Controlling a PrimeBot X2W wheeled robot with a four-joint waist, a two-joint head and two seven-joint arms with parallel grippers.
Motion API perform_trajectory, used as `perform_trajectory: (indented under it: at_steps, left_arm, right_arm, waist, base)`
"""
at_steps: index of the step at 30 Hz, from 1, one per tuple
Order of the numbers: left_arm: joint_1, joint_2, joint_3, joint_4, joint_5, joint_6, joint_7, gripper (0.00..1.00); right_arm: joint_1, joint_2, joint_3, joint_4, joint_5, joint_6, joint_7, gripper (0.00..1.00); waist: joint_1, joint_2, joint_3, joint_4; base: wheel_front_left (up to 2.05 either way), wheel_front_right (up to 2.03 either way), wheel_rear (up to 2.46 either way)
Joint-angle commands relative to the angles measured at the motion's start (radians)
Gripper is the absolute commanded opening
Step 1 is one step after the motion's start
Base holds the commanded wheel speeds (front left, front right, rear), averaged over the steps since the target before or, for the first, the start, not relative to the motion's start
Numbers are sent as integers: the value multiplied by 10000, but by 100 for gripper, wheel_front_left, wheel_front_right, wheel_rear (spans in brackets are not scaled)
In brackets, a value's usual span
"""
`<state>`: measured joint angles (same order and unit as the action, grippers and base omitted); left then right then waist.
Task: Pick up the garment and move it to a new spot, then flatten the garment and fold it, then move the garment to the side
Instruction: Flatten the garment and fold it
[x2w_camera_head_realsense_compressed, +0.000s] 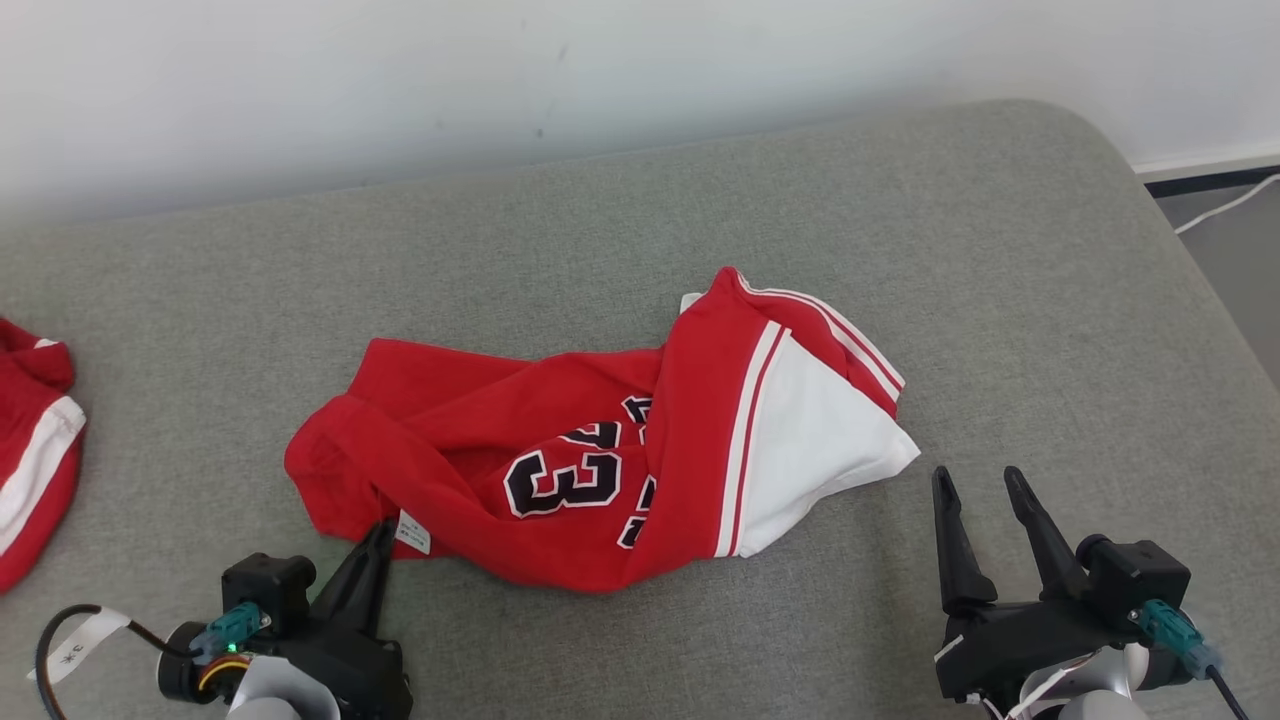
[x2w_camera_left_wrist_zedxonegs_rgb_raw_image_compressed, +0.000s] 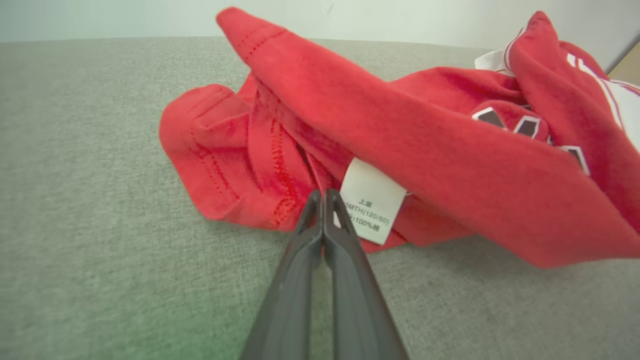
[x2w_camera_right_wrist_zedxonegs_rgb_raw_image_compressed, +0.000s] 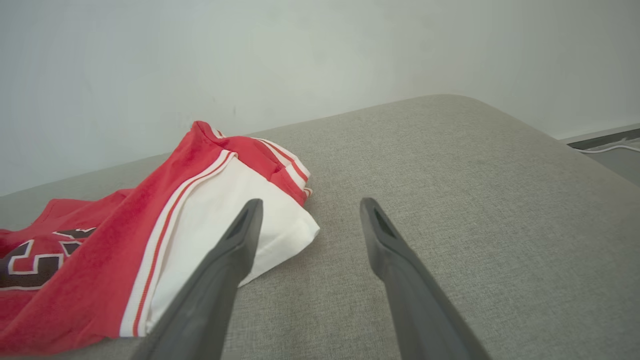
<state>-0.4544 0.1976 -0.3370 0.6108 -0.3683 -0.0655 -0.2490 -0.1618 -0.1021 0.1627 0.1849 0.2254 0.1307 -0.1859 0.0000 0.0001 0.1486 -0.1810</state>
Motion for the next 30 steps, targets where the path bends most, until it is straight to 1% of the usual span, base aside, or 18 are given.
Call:
perform_trajectory:
  at_steps: [1, 6, 15, 20, 22, 25, 30]
  left_arm:
    - [-11, 31, -9, -24, 57, 37, -62, 0]
    - [506, 8, 150, -714, -17, 210, -130, 0]
    - [2123, 250, 335, -3214, -113, 713, -25, 0]
    - [3059, 257, 335, -4407, -212, 1126, 235, 0]
    - [3431, 219, 328, -4617, -322, 1194, 292, 0]
    - [3910, 180, 281, -4564, -453, 1252, 322, 0]
    - [4266, 82, 198, -4118, -566, 1157, 218, 0]
  right_arm:
    - [51, 16, 2, 8, -52, 1, -44, 100]
    - [187, 46, 24, 79, 3, 1, -63, 100]
    - [430, 20, 10, 162, 117, 1, -70, 100]
    - [480, -14, 28, 178, 156, 1, -36, 100]
    - [475, -9, 61, 187, 131, 1, -12, 100]
    - [496, 11, 80, 214, 122, 1, 20, 100]
    - [521, -27, 81, 271, 141, 1, 62, 100]
  waist:
    - [0, -1, -58, 67]
    - [0, -1, -318, 338]
    - [0, -1, -691, 1136]
    - [0, -1, -802, 1522]
    - [0, -1, -818, 1620]
    - [0, -1, -858, 1702]
    - [0, -1, -961, 1791]
  base:
    - [0, 0, 0]
    - [0, 0, 0]
    - [0, 0, 0]
    - [0, 0, 0]
    - [0, 0, 0]
    - [0, 0, 0]
    - [0, 0, 0]
